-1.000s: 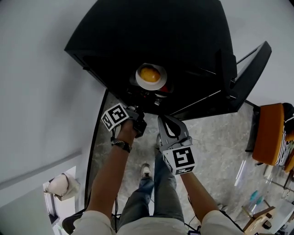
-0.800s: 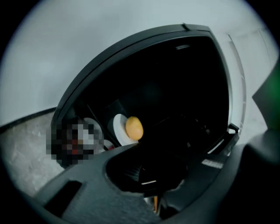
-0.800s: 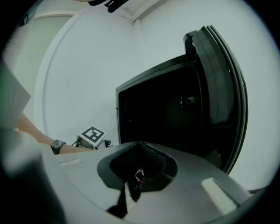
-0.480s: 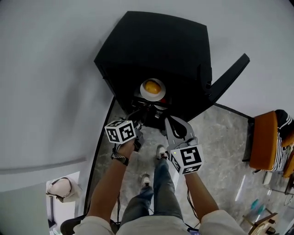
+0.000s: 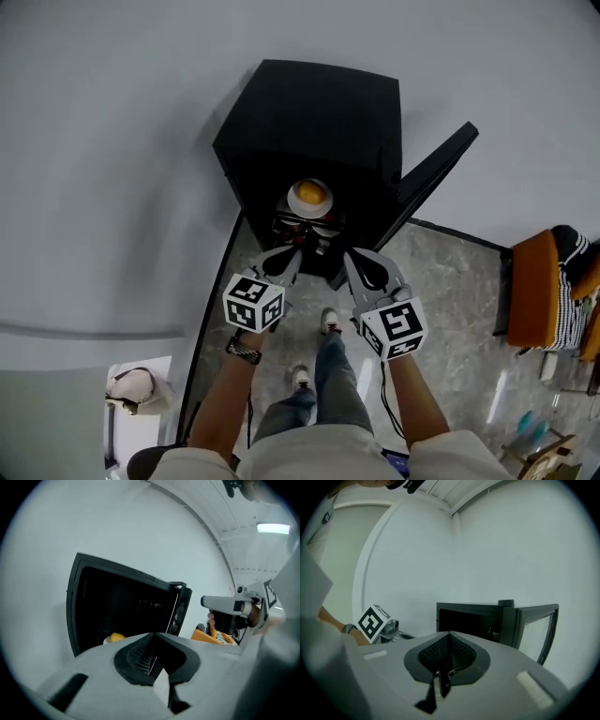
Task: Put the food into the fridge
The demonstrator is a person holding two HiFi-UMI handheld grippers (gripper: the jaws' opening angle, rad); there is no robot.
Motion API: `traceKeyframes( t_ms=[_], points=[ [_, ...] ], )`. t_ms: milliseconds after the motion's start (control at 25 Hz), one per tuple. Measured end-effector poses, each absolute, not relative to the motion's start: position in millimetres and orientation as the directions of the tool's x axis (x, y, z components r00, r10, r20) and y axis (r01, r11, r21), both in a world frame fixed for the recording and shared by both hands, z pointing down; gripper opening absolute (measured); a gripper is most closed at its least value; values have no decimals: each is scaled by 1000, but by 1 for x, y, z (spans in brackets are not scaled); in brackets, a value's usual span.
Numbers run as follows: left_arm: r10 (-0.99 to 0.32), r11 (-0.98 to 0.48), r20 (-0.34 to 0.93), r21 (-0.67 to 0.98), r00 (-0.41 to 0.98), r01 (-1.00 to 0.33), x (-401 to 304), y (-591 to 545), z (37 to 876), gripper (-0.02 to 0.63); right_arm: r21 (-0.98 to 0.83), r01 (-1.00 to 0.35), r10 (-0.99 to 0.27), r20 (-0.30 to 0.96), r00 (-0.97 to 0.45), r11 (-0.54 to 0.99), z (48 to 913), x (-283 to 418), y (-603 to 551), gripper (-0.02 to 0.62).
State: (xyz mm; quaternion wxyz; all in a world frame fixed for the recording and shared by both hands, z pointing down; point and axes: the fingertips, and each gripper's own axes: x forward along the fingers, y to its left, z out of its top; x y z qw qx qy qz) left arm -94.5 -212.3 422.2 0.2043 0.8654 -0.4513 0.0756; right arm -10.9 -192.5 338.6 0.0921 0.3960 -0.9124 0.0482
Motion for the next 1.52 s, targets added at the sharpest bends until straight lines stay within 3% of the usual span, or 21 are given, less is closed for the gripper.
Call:
traceKeyframes(
  t_ms=[360,880,1520],
  points=[
    [-768,-596,216,105,603,-796,-83,-169,324,2,73,-729,-730,153,-666,681,267,1,-152,5],
    [-789,-614,100,-68,607,-787,-81,-108,216,3,141,-729,-741,63,-668,669,193,12,-94,5],
    [-801,-590,34,-221,598,-777,-72,-60,157,3,192,-723,-733,-28,-680,663,137,23,-50,5]
  ],
)
